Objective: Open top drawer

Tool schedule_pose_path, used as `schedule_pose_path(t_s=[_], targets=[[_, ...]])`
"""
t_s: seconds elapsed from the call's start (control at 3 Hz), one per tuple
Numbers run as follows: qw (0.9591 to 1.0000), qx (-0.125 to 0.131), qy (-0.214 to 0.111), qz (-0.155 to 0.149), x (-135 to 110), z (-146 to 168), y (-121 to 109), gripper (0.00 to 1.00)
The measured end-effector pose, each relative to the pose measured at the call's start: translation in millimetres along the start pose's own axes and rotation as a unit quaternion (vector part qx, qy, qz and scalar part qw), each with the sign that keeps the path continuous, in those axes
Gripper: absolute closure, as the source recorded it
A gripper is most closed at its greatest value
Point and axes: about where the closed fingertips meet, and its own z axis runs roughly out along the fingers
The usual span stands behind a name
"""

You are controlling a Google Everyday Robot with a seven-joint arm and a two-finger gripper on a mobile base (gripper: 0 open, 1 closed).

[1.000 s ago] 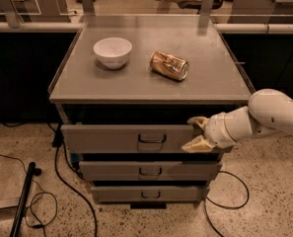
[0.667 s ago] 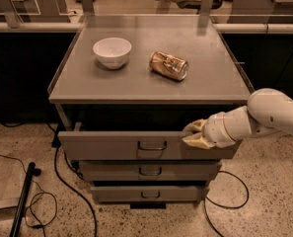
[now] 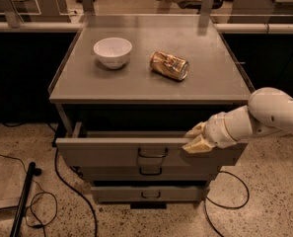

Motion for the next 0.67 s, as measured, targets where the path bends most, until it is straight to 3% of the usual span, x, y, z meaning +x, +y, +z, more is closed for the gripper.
schedule_pose_path(t_s=[0.67], targets=[[0.9998,0.003,-0.001,0.018,17,-13,44,1.0]])
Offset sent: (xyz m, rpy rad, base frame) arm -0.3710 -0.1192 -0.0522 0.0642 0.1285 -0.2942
